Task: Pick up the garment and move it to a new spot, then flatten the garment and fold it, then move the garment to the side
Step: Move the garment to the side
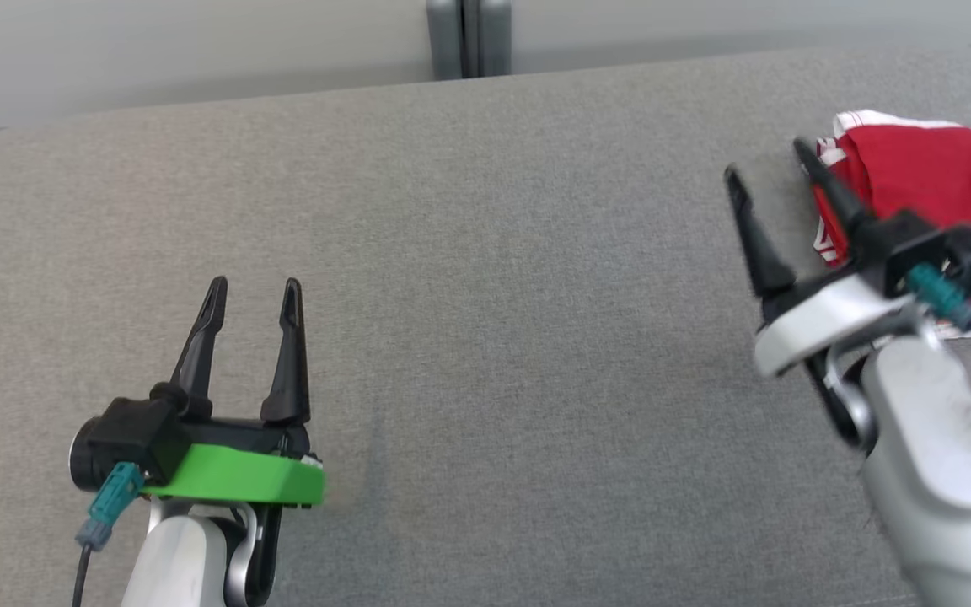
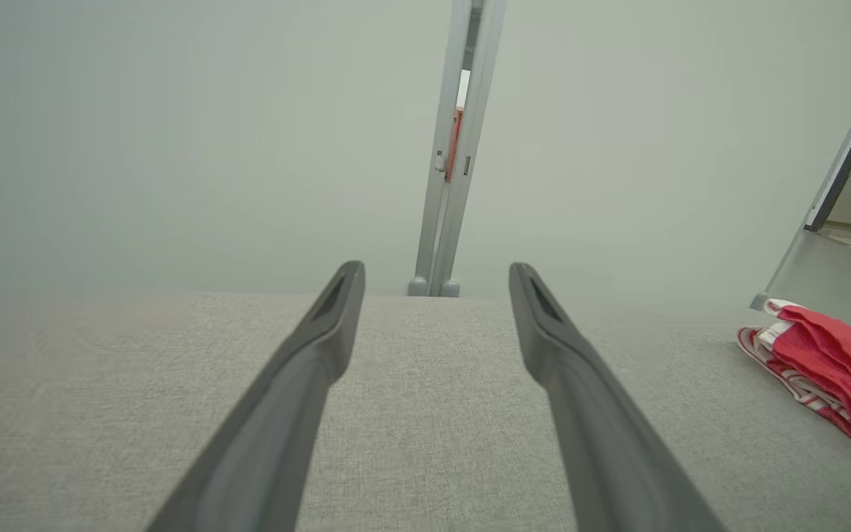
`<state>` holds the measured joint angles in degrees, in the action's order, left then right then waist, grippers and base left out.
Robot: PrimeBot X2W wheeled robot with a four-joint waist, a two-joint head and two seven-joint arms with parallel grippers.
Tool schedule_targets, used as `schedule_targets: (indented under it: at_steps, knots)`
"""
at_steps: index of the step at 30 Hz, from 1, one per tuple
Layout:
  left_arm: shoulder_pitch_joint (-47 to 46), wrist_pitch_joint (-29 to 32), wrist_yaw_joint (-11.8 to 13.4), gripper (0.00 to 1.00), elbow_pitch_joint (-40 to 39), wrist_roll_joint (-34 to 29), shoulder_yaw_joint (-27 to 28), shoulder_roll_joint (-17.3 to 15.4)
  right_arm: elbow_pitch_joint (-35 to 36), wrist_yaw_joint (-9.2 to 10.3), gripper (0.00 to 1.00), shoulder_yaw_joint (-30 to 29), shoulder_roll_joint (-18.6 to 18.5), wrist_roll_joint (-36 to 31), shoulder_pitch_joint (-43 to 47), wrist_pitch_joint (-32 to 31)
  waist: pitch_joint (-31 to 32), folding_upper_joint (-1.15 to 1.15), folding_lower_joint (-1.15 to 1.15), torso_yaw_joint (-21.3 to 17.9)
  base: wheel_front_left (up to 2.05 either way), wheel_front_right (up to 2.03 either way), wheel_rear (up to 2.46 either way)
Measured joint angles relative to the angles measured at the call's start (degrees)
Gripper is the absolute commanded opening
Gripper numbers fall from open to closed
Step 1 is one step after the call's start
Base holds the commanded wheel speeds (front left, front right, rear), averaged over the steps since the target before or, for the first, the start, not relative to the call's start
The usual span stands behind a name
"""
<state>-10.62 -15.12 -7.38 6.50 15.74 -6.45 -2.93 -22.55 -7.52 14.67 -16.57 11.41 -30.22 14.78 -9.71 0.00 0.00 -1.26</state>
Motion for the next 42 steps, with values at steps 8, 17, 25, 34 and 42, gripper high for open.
schedule_targets:
  at_steps: [8,17,25,34,42]
  knots:
    - [3.58,0.00,0.00,1.00,0.40,-1.22,0.33,0.03,13.15,0.00,1.00,-9.04,11.91,-4.95,14.32,0.26,2.70,0.00,0.00,1.69,0.00,0.00,0.00]
    - [5.70,0.00,0.00,1.00,-0.40,-0.81,1.02,0.04,19.44,0.02,1.00,-10.24,13.65,-5.24,23.12,0.26,4.12,0.00,0.00,1.53,0.00,0.00,0.00]
    - [6.53,0.00,0.83,1.00,-1.23,-1.10,1.04,0.04,19.33,0.03,1.00,-9.98,13.66,-3.43,23.87,0.26,4.43,0.00,0.00,1.08,0.00,0.00,0.00]
    - [6.76,0.00,1.62,1.00,-1.71,-1.67,0.94,0.05,19.26,0.03,1.00,-8.96,13.67,-3.42,23.90,0.26,4.92,0.00,0.00,0.85,0.00,0.00,0.00]
    - [7.39,0.00,2.36,1.00,-0.63,-1.64,0.87,0.05,19.07,0.03,1.00,-8.44,13.67,-3.34,24.07,0.26,4.91,0.00,0.00,0.51,0.00,0.00,0.00]
